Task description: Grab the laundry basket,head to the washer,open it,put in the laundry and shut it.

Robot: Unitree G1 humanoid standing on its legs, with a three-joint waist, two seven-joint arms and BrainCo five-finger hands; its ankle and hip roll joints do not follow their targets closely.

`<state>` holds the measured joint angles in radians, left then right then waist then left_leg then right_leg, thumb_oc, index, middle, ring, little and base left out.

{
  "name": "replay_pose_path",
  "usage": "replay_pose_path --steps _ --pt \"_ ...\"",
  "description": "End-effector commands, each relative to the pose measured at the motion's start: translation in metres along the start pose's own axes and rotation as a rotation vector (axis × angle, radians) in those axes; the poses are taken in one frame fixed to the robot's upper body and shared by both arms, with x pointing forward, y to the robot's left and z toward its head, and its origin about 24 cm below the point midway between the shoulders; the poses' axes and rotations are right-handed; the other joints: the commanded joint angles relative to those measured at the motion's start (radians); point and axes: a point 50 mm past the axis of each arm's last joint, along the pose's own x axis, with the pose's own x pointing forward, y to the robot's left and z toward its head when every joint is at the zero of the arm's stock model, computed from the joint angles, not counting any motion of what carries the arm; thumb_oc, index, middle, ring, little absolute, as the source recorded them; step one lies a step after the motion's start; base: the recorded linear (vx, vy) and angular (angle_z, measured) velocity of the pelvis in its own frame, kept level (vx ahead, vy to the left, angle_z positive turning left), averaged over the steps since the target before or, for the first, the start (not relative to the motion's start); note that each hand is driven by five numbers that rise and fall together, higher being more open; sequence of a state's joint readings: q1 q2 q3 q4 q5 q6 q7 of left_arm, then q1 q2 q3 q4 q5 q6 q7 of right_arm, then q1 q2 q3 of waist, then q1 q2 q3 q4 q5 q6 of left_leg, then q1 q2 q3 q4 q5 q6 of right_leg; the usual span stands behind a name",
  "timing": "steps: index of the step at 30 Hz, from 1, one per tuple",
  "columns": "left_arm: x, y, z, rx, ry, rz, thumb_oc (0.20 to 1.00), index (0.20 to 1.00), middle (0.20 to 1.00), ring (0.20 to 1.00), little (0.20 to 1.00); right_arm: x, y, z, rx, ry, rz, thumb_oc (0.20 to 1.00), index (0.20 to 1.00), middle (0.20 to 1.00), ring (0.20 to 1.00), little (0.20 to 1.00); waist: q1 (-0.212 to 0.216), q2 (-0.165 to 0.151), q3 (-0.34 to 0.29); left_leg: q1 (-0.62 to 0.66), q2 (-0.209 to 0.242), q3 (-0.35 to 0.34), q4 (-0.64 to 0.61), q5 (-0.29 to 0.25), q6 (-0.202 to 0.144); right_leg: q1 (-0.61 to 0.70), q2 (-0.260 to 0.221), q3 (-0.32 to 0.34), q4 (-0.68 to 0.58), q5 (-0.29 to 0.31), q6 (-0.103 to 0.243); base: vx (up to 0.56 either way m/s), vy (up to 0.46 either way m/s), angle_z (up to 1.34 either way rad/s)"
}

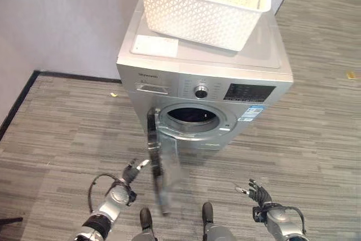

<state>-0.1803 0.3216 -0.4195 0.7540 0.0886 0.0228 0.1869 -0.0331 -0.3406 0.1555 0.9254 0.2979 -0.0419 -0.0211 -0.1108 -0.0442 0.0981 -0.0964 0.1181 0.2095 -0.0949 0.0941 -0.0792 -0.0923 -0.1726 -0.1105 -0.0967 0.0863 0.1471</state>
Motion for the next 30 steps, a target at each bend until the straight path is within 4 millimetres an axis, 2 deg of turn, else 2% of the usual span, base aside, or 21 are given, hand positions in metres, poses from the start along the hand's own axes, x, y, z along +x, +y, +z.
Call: replay_pose_path --steps 1,2,5,6,8,10,13,14,15,19,21,22,23,25,27,29,30 --pt "0.01 0.001 0.033 -0.042 -0.12 0.0 1.0 1.0 1.0 1.0 1.0 -0.002 -0.02 -0.011 -0.033 0.062 -0.076 1.0 1.0 1.0 1.0 1.0 0.006 0.057 -0.019 0.061 0.052 -0.009 0.008 -0.064 -0.012 -0.023 -0.006 0.03 0.035 -0.08 0.023 0.05 -0.029 -0.13" --pt "0.01 0.001 0.033 -0.042 -0.12 0.0 1.0 1.0 1.0 1.0 1.0 -0.002 -0.02 -0.011 -0.033 0.062 -0.076 1.0 1.0 1.0 1.0 1.0 0.006 0.057 -0.018 0.062 0.052 -0.009 0.008 -0.064 -0.012 -0.021 -0.006 0.03 0.035 -0.08 0.023 0.05 -0.016 -0.18" --pt "0.011 -0.016 0.057 0.042 -0.204 -0.07 1.0 1.0 1.0 1.0 1.0 -0.003 -0.021 -0.029 -0.051 0.152 -0.087 1.0 1.0 1.0 1.0 1.0 -0.003 0.074 -0.026 0.084 0.05 -0.003 0.008 -0.077 -0.009 -0.011 -0.001 0.045 0.037 -0.089 0.021 0.05 -0.013 -0.09" --pt "0.011 -0.016 0.057 0.042 -0.205 -0.07 1.0 1.0 1.0 1.0 1.0 -0.003 -0.021 -0.029 -0.051 0.152 -0.087 1.0 1.0 1.0 1.0 1.0 -0.002 0.074 -0.026 0.085 0.05 -0.003 0.008 -0.077 -0.009 -0.01 -0.001 0.046 0.037 -0.089 0.021 0.03 -0.033 -0.06" --pt "0.008 -0.016 0.084 0.133 -0.336 -0.078 1.0 1.0 1.0 1.0 1.0 -0.006 -0.019 -0.042 -0.096 0.211 -0.077 1.0 1.0 1.0 1.0 1.0 0.006 0.084 -0.026 0.089 0.05 -0.007 0.008 -0.077 -0.009 0.003 -0.001 0.037 0.032 -0.095 0.021 0.02 -0.045 -0.04" --pt "0.0 -0.013 0.093 0.186 -0.424 -0.098 1.0 1.0 1.0 1.0 1.0 -0.009 -0.017 -0.049 -0.119 0.231 -0.062 1.0 1.0 1.0 1.0 1.0 0.013 0.09 -0.023 0.091 0.049 -0.013 0.008 -0.078 -0.01 0.013 -0.001 0.03 0.028 -0.098 0.021 0.0 0.0 0.0" --pt "-0.009 -0.012 0.081 0.252 -0.441 -0.146 1.0 1.0 1.0 1.0 1.0 -0.011 -0.016 -0.054 -0.122 0.235 -0.049 1.0 1.0 1.0 1.0 1.0 0.018 0.093 -0.022 0.089 0.05 -0.021 0.008 -0.076 -0.012 0.022 -0.002 0.022 0.026 -0.1 0.022 0.0 -0.011 0.01" --pt "-0.012 -0.011 0.063 0.297 -0.4 -0.158 1.0 1.0 1.0 1.0 1.0 -0.012 -0.014 -0.054 -0.114 0.23 -0.039 1.0 1.0 1.0 1.0 1.0 0.024 0.096 -0.022 0.088 0.049 -0.024 0.008 -0.076 -0.014 0.029 -0.002 0.015 0.024 -0.102 0.022 0.0 0.0 0.0" --pt "-0.012 -0.011 0.063 0.298 -0.398 -0.158 1.0 1.0 1.0 1.0 1.0 -0.012 -0.013 -0.055 -0.114 0.232 -0.038 1.0 1.0 1.0 1.0 1.0 0.022 0.095 -0.023 0.089 0.049 -0.025 0.008 -0.076 -0.014 0.03 -0.003 0.014 0.023 -0.102 0.022 0.0 0.0 0.0" --pt "-0.017 -0.017 0.013 0.446 -0.255 -0.201 1.0 1.0 1.0 1.0 1.0 -0.007 0.001 -0.044 -0.185 0.18 0.036 1.0 1.0 1.0 1.0 1.0 0.047 0.091 -0.022 0.084 0.046 -0.045 0.008 -0.075 -0.014 0.047 -0.005 -0.005 0.02 -0.107 0.021 -0.01 -0.02 0.11" --pt "-0.021 -0.019 -0.011 0.44 -0.166 -0.207 1.0 1.0 1.0 1.0 1.0 -0.006 0.007 -0.038 -0.234 0.148 0.066 1.0 1.0 1.0 1.0 1.0 0.06 0.087 -0.023 0.083 0.044 -0.056 0.008 -0.073 -0.015 0.059 -0.006 -0.021 0.019 -0.11 0.02 -0.01 -0.032 0.22" --pt "-0.027 -0.02 -0.038 0.379 -0.051 -0.195 1.0 1.0 1.0 1.0 1.0 -0.004 0.013 -0.029 -0.255 0.107 0.084 1.0 1.0 1.0 1.0 1.0 0.073 0.084 -0.023 0.08 0.042 -0.064 0.008 -0.071 -0.015 0.066 -0.008 -0.034 0.019 -0.112 0.017 -0.02 -0.03 0.24" --pt "-0.031 -0.022 -0.051 0.323 0.013 -0.185 1.0 1.0 1.0 1.0 1.0 -0.004 0.015 -0.026 -0.258 0.097 0.087 1.0 1.0 1.0 1.0 1.0 0.078 0.082 -0.022 0.085 0.04 -0.072 0.008 -0.075 -0.015 0.077 -0.01 -0.042 0.02 -0.117 0.017 -0.03 -0.02 0.33" --pt "-0.033 -0.023 -0.059 0.265 0.055 -0.168 1.0 1.0 1.0 1.0 1.0 -0.003 0.017 -0.025 -0.256 0.092 0.09 1.0 1.0 1.0 1.0 1.0 0.081 0.08 -0.026 0.079 0.038 -0.076 0.008 -0.07 -0.014 0.077 -0.011 -0.045 0.019 -0.113 0.015 -0.02 -0.017 0.32" --pt "-0.04 -0.025 -0.08 0.044 0.186 -0.093 1.0 1.0 1.0 1.0 1.0 -0.003 0.023 -0.026 -0.256 0.093 0.101 1.0 1.0 1.0 1.0 1.0 0.101 0.075 -0.032 0.08 0.034 -0.089 0.008 -0.069 -0.014 0.091 -0.014 -0.063 0.016 -0.116 0.013 -0.03 -0.034 0.19" --pt "-0.045 -0.028 -0.093 -0.004 0.255 -0.053 1.0 1.0 1.0 1.0 1.0 -0.004 0.03 -0.03 -0.26 0.108 0.114 1.0 1.0 1.0 1.0 1.0 0.119 0.066 -0.038 0.08 0.032 -0.104 0.008 -0.068 -0.013 0.104 -0.015 -0.078 0.016 -0.119 0.011 -0.02 -0.057 0.44" --pt "-0.05 -0.022 -0.106 -0.075 0.311 0.023 1.0 1.0 1.0 1.0 1.0 -0.006 0.034 -0.038 -0.267 0.125 0.111 1.0 1.0 1.0 1.0 1.0 0.142 0.052 -0.043 0.08 0.029 -0.123 0.008 -0.067 -0.013 0.122 -0.017 -0.101 0.017 -0.123 0.011 -0.04 -0.068 0.58"
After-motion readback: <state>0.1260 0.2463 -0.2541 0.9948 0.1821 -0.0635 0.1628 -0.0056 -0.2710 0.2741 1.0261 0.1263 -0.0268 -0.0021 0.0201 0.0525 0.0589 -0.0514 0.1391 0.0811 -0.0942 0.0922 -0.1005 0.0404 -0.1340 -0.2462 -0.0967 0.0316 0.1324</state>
